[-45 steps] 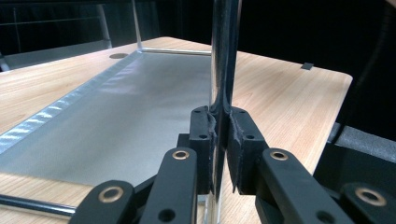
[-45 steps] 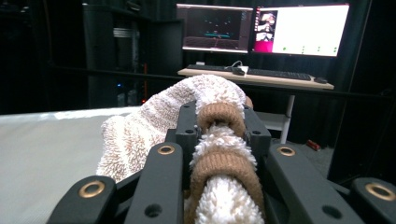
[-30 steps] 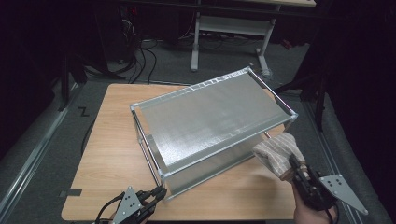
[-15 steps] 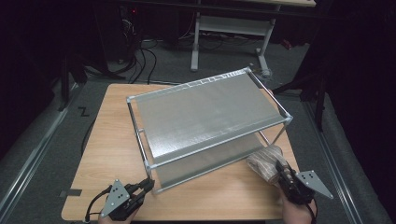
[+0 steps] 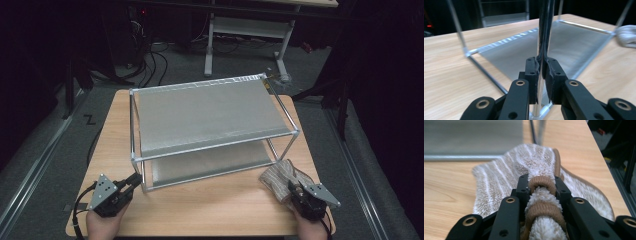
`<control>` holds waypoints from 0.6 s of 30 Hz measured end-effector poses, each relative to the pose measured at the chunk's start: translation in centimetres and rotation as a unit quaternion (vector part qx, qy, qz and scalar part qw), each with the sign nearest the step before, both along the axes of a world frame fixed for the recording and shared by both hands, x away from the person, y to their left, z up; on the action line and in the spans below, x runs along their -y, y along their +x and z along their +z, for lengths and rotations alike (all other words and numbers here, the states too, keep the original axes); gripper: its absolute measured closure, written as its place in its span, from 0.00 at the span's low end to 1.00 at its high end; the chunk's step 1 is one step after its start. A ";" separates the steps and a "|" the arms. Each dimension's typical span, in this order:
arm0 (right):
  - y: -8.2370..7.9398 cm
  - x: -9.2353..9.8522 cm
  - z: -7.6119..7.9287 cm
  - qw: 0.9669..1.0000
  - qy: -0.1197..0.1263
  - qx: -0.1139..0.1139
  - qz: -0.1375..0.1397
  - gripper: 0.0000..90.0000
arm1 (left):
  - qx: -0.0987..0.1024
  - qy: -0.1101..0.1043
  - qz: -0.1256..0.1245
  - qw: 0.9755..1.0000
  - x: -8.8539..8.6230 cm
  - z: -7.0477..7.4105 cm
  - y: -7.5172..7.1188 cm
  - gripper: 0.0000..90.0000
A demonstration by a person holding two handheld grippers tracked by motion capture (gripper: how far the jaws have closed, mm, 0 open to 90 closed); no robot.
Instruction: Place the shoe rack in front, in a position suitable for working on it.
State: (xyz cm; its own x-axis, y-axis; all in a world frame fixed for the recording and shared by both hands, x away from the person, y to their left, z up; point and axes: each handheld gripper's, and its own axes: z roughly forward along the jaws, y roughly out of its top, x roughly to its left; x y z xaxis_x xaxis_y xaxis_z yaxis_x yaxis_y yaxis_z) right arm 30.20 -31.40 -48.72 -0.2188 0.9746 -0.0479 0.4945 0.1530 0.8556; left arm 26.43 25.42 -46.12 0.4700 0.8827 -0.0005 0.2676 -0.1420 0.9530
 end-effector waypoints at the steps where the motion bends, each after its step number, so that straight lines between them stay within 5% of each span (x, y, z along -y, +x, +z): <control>1: 0.0 0.2 -0.1 1.000 0.001 -0.003 -0.005 0.80 | -0.001 0.001 0.006 1.000 -0.4 0.1 0.2 0.89; 8: 0.0 1.1 -0.3 1.000 0.007 -0.016 -0.019 0.74 | -0.005 0.004 0.045 0.999 -3.1 0.1 0.9 0.89; 12: -0.4 0.6 0.6 1.000 0.022 0.004 -0.004 0.60 | -0.005 -0.003 0.055 0.998 -3.9 0.0 0.8 0.89; 18: -0.5 -1.1 2.8 0.999 0.027 0.042 0.022 0.56 | -0.005 -0.012 0.062 0.998 -3.8 0.0 0.7 0.87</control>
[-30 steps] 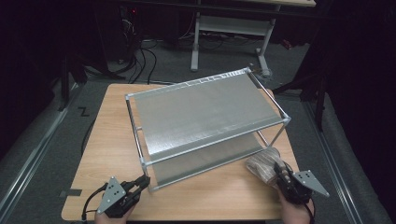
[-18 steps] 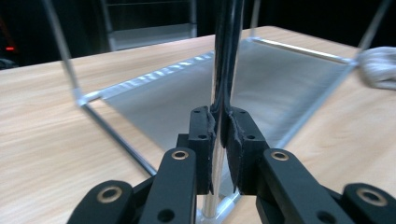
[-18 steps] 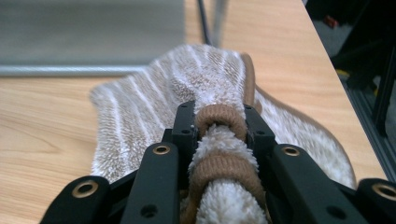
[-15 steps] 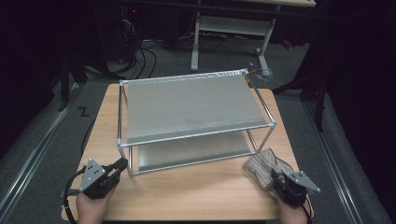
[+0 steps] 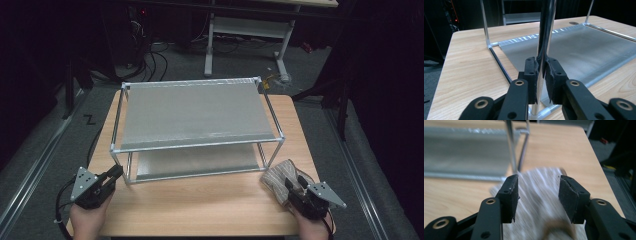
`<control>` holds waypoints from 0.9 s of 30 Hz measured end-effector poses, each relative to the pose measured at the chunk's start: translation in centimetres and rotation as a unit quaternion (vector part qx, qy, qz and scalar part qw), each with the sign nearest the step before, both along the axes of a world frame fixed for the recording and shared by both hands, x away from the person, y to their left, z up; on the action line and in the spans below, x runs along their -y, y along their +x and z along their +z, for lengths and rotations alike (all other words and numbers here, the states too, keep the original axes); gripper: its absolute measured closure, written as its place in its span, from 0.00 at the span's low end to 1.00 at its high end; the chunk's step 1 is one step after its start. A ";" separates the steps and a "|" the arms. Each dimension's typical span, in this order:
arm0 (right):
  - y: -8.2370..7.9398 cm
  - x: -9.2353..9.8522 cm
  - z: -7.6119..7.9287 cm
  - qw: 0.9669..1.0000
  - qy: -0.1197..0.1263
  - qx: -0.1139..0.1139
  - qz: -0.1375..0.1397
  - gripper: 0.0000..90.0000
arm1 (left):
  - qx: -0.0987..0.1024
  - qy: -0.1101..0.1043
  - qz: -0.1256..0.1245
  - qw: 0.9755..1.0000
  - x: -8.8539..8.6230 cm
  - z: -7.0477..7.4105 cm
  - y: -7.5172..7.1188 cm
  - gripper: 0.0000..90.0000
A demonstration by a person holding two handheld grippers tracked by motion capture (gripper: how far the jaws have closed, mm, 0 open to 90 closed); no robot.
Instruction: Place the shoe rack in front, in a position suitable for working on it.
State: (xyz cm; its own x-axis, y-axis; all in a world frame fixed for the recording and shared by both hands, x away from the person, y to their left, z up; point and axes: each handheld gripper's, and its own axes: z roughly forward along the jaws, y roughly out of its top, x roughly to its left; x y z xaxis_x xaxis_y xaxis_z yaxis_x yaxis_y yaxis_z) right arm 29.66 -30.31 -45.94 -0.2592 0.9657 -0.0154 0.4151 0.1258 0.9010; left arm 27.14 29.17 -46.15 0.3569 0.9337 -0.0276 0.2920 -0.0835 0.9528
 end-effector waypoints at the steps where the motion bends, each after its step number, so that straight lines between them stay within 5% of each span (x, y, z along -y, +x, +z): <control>1: 0.3 -0.3 0.3 1.000 -0.001 0.003 0.004 0.57 | 0.000 0.000 0.003 1.000 0.0 0.0 -0.1 0.86; 8: 3.3 -2.8 2.4 0.999 -0.001 0.028 0.025 0.62 | 0.004 0.012 0.024 1.000 0.3 0.7 -1.4 0.81; 15: 6.9 -4.3 2.9 1.000 0.002 0.023 0.017 0.75 | 0.000 0.019 0.047 0.999 -0.1 1.0 -1.1 0.96; 21: 7.0 -4.8 2.7 0.999 -0.001 0.025 0.026 0.89 | -0.001 0.012 0.051 0.999 -0.7 1.1 -0.6 0.98; 24: 6.6 -4.8 2.6 0.999 0.002 0.028 0.030 0.90 | 0.002 -0.008 0.061 0.998 -1.3 0.9 -1.6 0.94; 27: 6.7 -4.8 2.6 0.999 0.000 0.027 0.031 0.90 | 0.007 0.009 0.052 0.999 -0.9 0.7 -2.9 0.90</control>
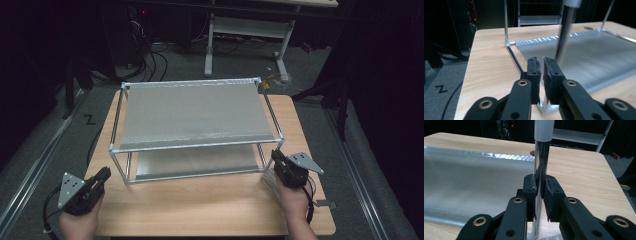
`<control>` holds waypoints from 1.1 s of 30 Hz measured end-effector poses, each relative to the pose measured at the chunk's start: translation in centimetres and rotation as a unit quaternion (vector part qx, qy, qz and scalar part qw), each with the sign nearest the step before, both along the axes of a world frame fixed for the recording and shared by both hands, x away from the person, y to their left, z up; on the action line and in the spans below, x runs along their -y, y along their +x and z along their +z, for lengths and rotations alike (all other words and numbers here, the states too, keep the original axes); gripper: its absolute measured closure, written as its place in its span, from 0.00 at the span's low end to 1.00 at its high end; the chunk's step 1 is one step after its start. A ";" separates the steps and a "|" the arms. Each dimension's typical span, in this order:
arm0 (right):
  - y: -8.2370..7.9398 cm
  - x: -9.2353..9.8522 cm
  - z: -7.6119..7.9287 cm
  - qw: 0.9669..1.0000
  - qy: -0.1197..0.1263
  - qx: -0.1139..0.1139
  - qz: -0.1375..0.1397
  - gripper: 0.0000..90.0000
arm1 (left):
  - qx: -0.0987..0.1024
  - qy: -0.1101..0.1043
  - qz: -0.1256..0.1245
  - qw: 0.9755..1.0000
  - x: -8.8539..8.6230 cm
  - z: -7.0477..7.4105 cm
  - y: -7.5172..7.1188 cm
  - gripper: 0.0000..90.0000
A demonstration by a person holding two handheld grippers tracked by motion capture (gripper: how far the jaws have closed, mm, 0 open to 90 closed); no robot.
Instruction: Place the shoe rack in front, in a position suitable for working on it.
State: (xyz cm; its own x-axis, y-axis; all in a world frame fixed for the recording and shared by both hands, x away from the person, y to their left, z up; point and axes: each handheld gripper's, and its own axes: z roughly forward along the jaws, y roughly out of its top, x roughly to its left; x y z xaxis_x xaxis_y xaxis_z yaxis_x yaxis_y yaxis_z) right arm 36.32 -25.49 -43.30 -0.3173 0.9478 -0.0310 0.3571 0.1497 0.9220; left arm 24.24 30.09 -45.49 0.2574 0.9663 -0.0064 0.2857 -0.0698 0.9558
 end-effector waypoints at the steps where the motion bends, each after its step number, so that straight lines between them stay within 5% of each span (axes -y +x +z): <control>1: 0.0 0.0 0.0 1.000 -0.002 0.000 0.000 0.90 | 0.001 0.002 -0.007 1.000 0.3 0.0 -0.3 0.87; 7: 0.1 0.0 0.1 1.000 -0.003 -0.002 0.000 0.90 | -0.009 0.002 -0.035 0.999 1.3 0.2 0.4 0.72; 17: 0.2 -0.1 0.1 1.000 -0.006 -0.004 0.005 0.90 | -0.010 0.020 -0.022 1.000 2.5 1.1 2.4 0.94; 22: 0.2 -0.2 0.2 1.000 -0.008 -0.005 0.009 0.90 | 0.013 0.014 0.007 1.000 2.5 1.3 1.8 0.77; 25: 0.2 -0.2 0.1 1.000 -0.008 -0.003 0.009 0.90 | 0.000 0.009 0.016 1.000 2.1 1.2 2.4 0.71; 33: 0.1 -0.6 0.2 1.000 -0.010 -0.005 0.017 0.91 | -0.018 0.012 0.023 0.999 1.5 1.4 5.3 0.90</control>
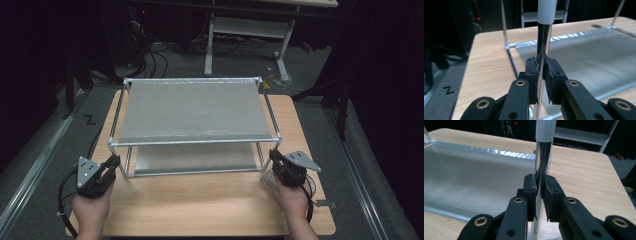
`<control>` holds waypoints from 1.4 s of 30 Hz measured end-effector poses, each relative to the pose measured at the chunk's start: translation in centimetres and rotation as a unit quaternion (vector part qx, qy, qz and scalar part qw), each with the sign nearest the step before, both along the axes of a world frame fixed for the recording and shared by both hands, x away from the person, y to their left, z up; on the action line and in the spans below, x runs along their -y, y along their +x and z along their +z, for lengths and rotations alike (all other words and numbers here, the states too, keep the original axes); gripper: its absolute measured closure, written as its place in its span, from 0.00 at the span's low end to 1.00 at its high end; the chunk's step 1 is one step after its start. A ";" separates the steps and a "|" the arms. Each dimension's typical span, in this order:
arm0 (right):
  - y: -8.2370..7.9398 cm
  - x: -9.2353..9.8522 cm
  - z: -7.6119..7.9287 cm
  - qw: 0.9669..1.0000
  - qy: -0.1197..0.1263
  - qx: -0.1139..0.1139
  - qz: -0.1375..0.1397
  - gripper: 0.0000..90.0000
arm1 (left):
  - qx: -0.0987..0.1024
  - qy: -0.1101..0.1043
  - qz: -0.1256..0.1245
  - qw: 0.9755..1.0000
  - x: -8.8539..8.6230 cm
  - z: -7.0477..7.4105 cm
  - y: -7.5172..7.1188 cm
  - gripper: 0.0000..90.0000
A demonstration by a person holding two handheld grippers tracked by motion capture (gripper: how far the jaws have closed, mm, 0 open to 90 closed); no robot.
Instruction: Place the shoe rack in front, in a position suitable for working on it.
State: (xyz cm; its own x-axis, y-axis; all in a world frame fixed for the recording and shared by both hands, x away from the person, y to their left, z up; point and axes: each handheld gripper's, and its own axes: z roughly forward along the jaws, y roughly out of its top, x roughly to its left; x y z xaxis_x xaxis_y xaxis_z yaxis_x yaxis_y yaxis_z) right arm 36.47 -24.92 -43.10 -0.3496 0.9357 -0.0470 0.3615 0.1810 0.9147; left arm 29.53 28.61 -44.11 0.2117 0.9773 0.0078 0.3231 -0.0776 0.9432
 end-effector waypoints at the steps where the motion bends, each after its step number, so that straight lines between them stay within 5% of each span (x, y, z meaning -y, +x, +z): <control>1: -0.1 -0.1 0.0 1.000 0.000 0.000 0.003 0.91 | -0.001 0.001 0.000 1.000 -0.2 0.0 0.3 0.90; 15: -4.2 -2.1 -0.4 0.999 0.009 0.012 0.047 0.90 | -0.005 -0.009 0.022 1.000 -3.2 0.0 4.1 0.89; 30: -8.2 -3.3 -0.6 0.996 0.006 0.018 0.088 0.90 | -0.003 -0.022 0.038 0.999 -3.6 -0.2 8.0 0.88; 36: -8.5 -3.4 -0.7 0.996 0.013 0.019 0.089 0.90 | -0.013 -0.037 0.033 0.999 -3.3 -0.6 6.6 0.70; 42: -9.0 -3.7 -0.8 0.995 0.020 0.019 0.097 0.89 | -0.017 -0.042 0.010 0.999 -2.2 -1.8 3.7 0.69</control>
